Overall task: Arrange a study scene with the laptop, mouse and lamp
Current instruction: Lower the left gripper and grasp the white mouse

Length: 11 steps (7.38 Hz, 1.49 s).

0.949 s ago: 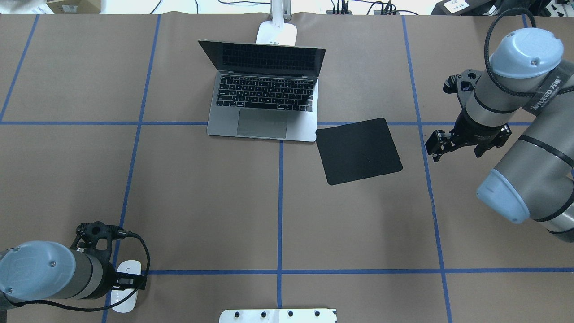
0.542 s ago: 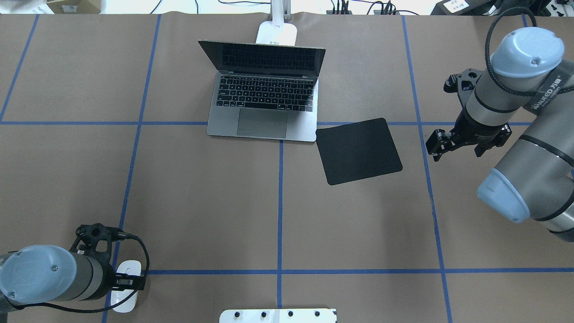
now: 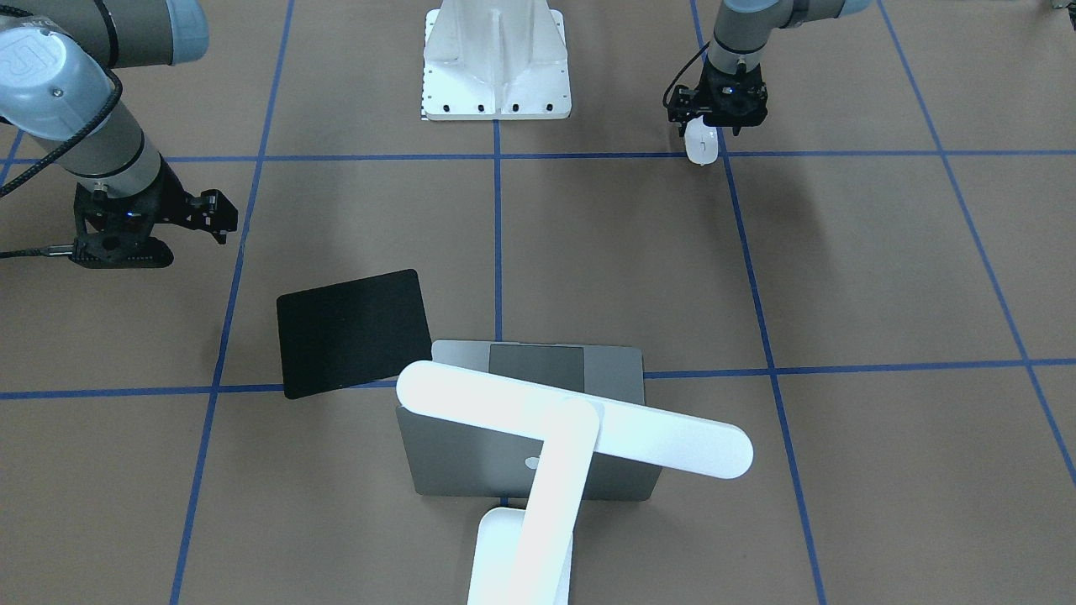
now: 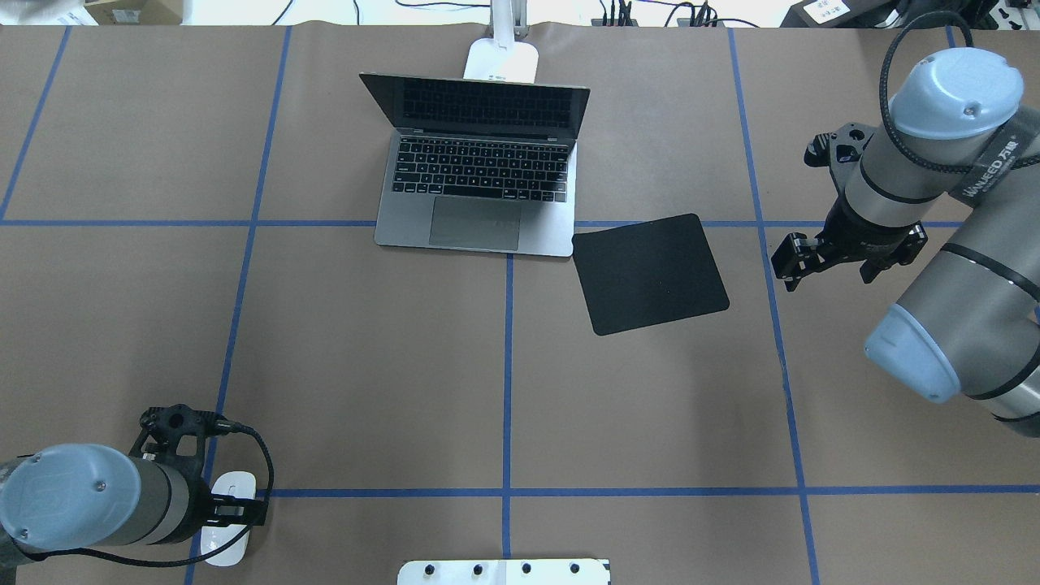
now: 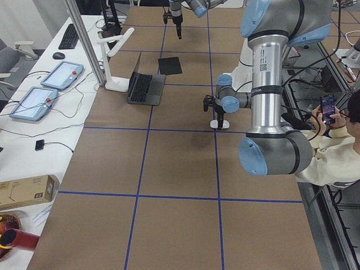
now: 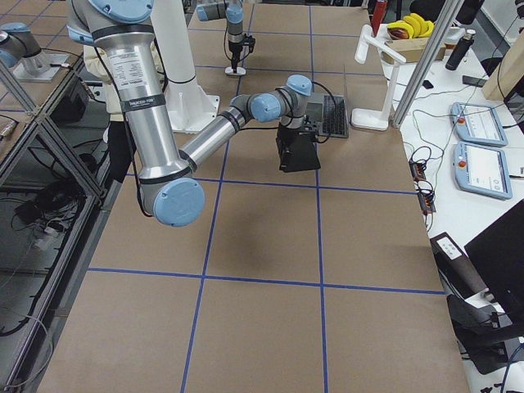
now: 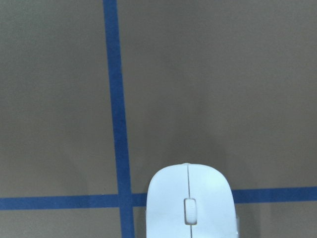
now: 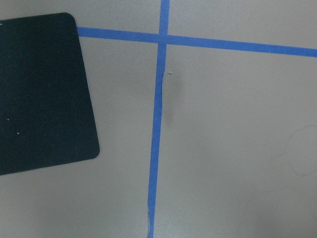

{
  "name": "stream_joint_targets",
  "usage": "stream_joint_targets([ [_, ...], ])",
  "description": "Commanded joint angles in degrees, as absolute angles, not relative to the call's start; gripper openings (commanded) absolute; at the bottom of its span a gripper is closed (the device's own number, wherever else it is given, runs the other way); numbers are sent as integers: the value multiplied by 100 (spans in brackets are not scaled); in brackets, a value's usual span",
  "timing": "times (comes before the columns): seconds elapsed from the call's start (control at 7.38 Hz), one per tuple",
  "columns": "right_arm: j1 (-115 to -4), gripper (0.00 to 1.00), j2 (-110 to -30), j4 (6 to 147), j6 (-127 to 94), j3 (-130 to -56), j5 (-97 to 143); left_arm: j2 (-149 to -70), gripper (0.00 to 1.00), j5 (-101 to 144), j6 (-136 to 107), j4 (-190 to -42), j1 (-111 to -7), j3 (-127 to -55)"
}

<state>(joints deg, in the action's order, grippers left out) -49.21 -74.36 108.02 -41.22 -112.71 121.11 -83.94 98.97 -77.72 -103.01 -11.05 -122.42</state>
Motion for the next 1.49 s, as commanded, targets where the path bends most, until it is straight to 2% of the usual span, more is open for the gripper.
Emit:
stream_joint_targets([
  [0.0, -4922, 100, -7427, 10802, -4122, -11276, 12111, -8393, 100, 9879, -7778, -10379, -1081, -12112],
  [0.41, -4922, 100, -7427, 10802, -4122, -11276, 12111, -8411, 100, 9888, -7778, -10406, -1081, -12103],
  [0.54, -4922, 100, -7427, 10802, -4122, -11276, 12111, -8411, 83, 9888, -7778, -10406, -1072, -12103],
  [0.81, -4931, 100, -7427, 10802, -4122, -11276, 12120, -8411, 20, 9879, -7822, -10450, -1081, -12111],
  [0.95, -4931, 100, -7427, 10802, -4122, -11268, 12120, -8411, 12, 9888, -7822, -10450, -1081, -12137],
  [1.08, -4931, 100, -7418, 10802, -4122, -11276, 12120, -8411, 9, 9914, -7805, -10450, -1098, -12155],
  [1.36, -4931, 100, -7409, 10802, -4122, -11268, 12120, -8655, 8, 9976, -7726, -10441, -1221, -12243],
])
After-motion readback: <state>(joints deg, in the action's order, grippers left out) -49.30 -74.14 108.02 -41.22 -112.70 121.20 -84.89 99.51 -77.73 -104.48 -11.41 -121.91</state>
